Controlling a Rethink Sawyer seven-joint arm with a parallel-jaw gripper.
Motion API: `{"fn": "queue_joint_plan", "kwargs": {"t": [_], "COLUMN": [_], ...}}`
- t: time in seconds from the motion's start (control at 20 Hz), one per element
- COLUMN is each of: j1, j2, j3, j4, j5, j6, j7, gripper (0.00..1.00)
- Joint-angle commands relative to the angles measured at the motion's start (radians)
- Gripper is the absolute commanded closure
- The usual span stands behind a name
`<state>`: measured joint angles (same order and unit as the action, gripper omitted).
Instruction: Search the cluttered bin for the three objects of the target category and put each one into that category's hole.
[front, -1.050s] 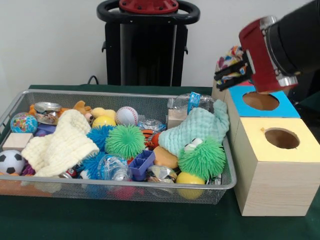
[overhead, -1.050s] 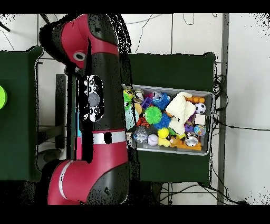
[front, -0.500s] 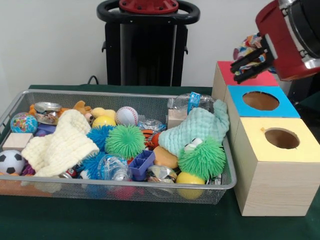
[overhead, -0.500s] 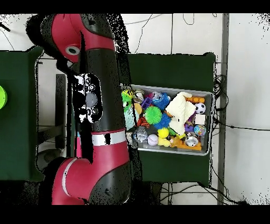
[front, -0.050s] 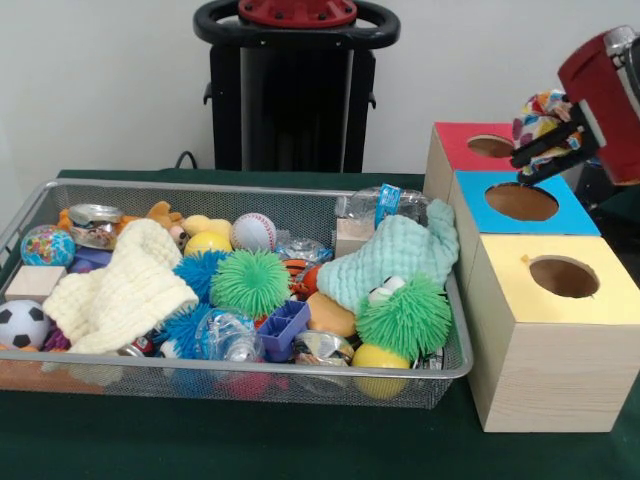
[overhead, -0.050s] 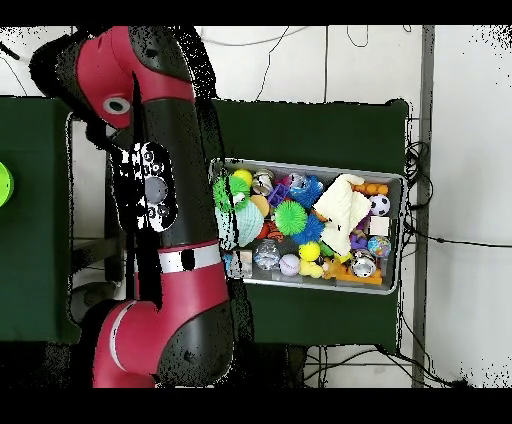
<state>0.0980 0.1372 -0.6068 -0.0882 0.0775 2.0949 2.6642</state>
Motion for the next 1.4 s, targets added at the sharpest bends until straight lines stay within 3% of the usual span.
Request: {"fn": "queue_joint_plan", "kwargs": {"t": [0.05, 0.25, 0.35, 0.45, 0.55, 0.8, 1.05, 1.15, 1.4], "j1": [-0.008, -0.015, -0.013, -0.008, -0.005, 0.003, 0.007, 0.011, 0.025], "j2": [0.037, 0.047, 0.046, 0.035, 0.020, -0.024, -0.074, -0.111, -0.263], "j3": [-0.006, 0.001, 0.053, 0.140, 0.200, 0.273, 0.284, 0.290, 0.313], "j4": [0.095, 0.093, 0.114, 0.153, 0.183, 0.262, 0.367, 0.442, 0.746], "j5": [0.060, 0.090, 0.133, 0.164, 0.168, 0.151, 0.154, 0.148, 0.144], "j6": [-0.070, -0.108, -0.163, -0.279, -0.378, -0.525, -0.609, -0.654, -0.801], "j7": [0.219, 0.259, 0.341, 0.435, 0.471, 0.464, 0.430, 0.409, 0.329], "gripper": [1.00, 1.00, 1.00, 1.00, 1.00, 1.00, 1.00, 1.00, 1.00]}}
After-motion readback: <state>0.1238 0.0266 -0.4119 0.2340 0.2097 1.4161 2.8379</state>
